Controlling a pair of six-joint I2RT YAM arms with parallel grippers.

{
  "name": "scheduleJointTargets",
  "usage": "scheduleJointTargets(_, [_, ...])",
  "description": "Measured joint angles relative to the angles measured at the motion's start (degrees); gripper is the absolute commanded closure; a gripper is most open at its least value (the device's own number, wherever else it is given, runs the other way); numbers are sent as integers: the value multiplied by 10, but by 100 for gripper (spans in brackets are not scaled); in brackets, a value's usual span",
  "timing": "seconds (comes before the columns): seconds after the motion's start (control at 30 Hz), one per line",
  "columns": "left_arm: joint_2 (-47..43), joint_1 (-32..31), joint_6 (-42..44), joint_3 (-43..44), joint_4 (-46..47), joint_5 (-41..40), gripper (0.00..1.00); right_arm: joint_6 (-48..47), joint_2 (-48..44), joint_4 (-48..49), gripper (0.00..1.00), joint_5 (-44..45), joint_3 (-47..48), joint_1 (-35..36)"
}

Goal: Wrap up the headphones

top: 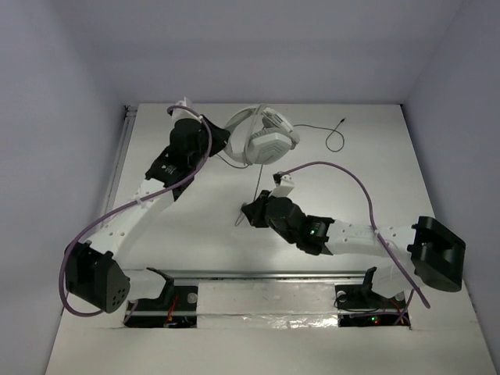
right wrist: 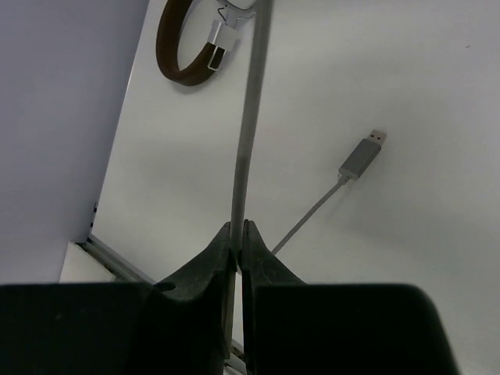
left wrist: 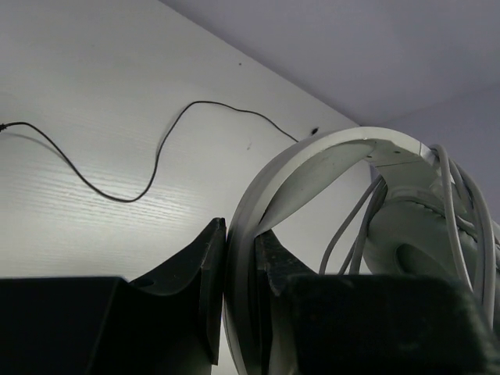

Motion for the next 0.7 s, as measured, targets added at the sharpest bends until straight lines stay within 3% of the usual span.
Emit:
scheduleJointTargets(0.47, [33,-152,141,-17,-32,-298,100,-4,8,-81,100,57,86,88])
scheduleJointTargets(0.7, [-3,-216,169,-116,-52,-328,100,-14,-53,-124,100,53,88,97])
